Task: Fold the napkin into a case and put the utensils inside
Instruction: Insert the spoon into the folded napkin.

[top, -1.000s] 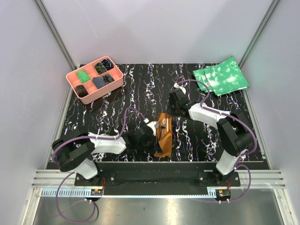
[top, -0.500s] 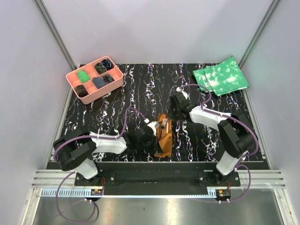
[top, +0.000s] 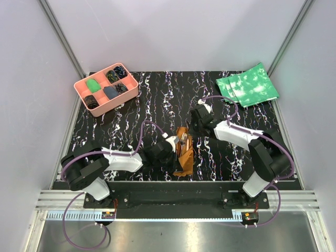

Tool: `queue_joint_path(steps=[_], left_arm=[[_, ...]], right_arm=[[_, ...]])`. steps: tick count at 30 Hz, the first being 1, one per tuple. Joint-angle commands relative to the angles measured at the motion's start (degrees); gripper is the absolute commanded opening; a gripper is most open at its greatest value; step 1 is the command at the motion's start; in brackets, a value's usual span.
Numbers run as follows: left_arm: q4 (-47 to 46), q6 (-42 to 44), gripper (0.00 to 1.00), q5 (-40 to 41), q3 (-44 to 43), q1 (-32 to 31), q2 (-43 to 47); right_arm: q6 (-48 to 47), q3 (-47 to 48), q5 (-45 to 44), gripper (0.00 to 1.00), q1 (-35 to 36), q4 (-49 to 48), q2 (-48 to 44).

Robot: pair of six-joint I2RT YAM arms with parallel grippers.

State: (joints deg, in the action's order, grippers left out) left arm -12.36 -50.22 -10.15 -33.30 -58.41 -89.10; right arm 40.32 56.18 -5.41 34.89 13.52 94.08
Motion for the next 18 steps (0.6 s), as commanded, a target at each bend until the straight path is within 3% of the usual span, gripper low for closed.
queue_joint_path(steps=[1, 18], left_arm=[[0.0, 0.9, 0.0, 0.5, -0.7, -0.3, -0.6], [-0.6, 0.5, 0.0, 0.5, -0.7, -0.3, -1.0]], right_arm=[[1.0, -1.3, -0.1, 0.0, 0.4, 0.9, -2.8], [4.8, -7.6, 6.7, 0.01, 2.0, -1.7, -5.1]])
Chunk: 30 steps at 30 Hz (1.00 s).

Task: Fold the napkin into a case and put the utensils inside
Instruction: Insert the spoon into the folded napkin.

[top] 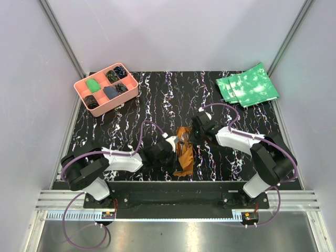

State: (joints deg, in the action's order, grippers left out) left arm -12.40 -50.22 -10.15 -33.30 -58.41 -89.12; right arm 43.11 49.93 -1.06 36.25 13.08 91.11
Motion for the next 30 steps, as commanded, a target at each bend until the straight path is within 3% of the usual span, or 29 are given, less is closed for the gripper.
queue_joint_path(steps=[1, 16, 20, 24, 27, 30], left_arm=[[-0.5, 0.4, 0.0, 0.7, -0.7, -0.3, -0.9], [-0.7, 0.4, 0.0, 0.7, -0.5, -0.3, -0.7], [-0.3, 0.6, 0.0, 1.0, -0.4, -0.3, 0.0], [-0.3, 0.6, 0.0, 0.9, -0.2, -0.3, 0.1], [-0.6, 0.5, 0.0, 0.7, -0.2, -0.3, -0.1], [-0.5, 0.5, 0.0, 0.8, -0.2, -0.3, 0.0]], right_arm=[[2.3, -1.6, 2.9, 0.01, 0.8, -1.5, -2.4], [2.3, -4.8, 7.7, 0.05, 1.6, -3.7, -3.7], [0.8, -3.1, 5.9, 0.38, 1.4, -2.0, -3.9], [-3.7, 0.9, 4.8, 0.47, -0.4, 0.9, -4.0], [-6.5, 4.6, 6.9, 0.47, -2.9, 0.9, -2.5], [-8.8, 8.3, 9.1, 0.38, -3.8, 0.8, 0.1]])
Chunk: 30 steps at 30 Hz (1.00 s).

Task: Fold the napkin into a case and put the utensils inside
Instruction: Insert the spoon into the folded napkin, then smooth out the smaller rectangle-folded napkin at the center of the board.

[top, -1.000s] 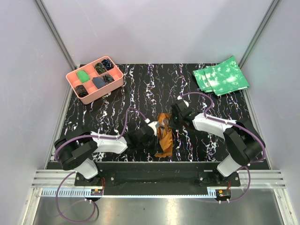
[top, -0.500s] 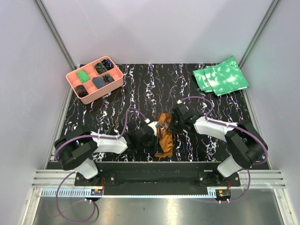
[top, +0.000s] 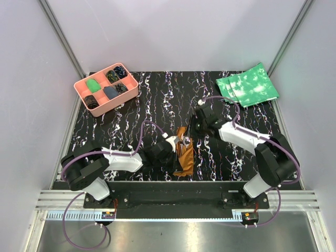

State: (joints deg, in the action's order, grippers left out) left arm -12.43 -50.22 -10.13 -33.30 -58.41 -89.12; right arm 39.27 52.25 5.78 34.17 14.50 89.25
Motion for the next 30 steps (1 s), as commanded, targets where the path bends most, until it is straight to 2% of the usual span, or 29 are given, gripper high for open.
queue_joint_path(steps=[1, 3, 4, 7, 30], left_arm=[[-0.5, 0.4, 0.0, 0.8, -0.3, -0.3, 0.0], [-0.6, 0.4, 0.0, 0.7, -0.2, -0.3, 0.0], [-0.6, 0.4, 0.0, 0.7, -0.2, -0.3, -0.1], [-0.3, 0.5, 0.0, 0.8, -0.3, -0.3, 0.0], [-1.9, -0.1, 0.0, 0.3, 1.0, 0.5, -1.2]], right_arm=[[-5.4, 7.0, 3.1, 0.3, -2.1, -0.6, 3.8], [-6.7, 9.5, 4.3, 0.23, -2.4, -0.7, 6.1], [-7.0, 11.1, 5.5, 0.15, -2.6, -0.8, 8.1], [-7.9, 12.8, 5.7, 0.1, -2.7, -1.1, 10.8], [-9.7, 20.4, 7.3, 0.11, -2.7, -4.8, 26.1]])
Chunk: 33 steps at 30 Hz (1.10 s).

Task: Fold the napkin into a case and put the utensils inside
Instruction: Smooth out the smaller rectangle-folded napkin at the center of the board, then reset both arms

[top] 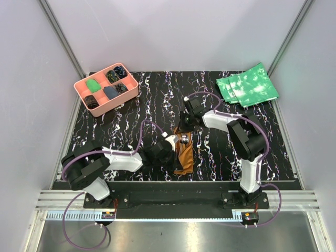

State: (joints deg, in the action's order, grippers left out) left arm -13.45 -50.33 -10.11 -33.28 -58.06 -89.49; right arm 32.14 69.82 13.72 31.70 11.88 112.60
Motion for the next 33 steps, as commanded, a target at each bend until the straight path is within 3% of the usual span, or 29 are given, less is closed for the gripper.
queue_joint_path(steps=[1, 5, 12, 19, 23, 24, 26, 28, 33], left_arm=[[-0.9, -0.1, 0.0, 0.3, 1.0, 0.1, -0.8], [-0.5, 0.0, 0.0, 0.6, 1.1, 0.1, -0.1], [5.9, 2.1, 0.0, 4.5, -0.9, 1.2, 5.7], [16.4, 4.9, 0.19, 8.0, -5.9, 3.2, 19.0], [20.7, 6.1, 0.23, 8.9, -7.5, 3.9, 24.2], [21.7, 6.5, 0.25, 9.6, -7.9, 4.2, 26.5], [24.1, 7.6, 0.34, 12.6, -7.7, 4.6, 31.2], [25.7, 8.0, 0.41, 16.7, -7.2, 4.8, 34.8], [28.4, 9.3, 0.57, 23.7, -6.1, 5.4, 45.0]], right_arm=[[-2.7, 3.3, -0.5, 0.11, -0.4, -2.4, 3.2], [-3.7, 4.4, 0.8, 0.12, -0.8, -2.2, 3.7], [-4.8, 8.0, 2.6, 0.27, -0.9, 2.3, -3.3], [-6.1, 11.5, 2.9, 0.38, -1.5, 10.7, -13.2], [-6.0, 6.6, 2.7, 0.54, -2.3, 13.0, -21.2], [-6.1, 4.7, 2.1, 0.63, -2.5, 13.1, -23.3], [-6.3, -1.0, -0.8, 0.74, -2.7, 13.3, -30.2], [-6.0, -4.8, -4.6, 0.99, -2.9, 14.6, -37.7], [-3.1, -17.2, -11.7, 1.0, -3.0, 16.2, -53.2]])
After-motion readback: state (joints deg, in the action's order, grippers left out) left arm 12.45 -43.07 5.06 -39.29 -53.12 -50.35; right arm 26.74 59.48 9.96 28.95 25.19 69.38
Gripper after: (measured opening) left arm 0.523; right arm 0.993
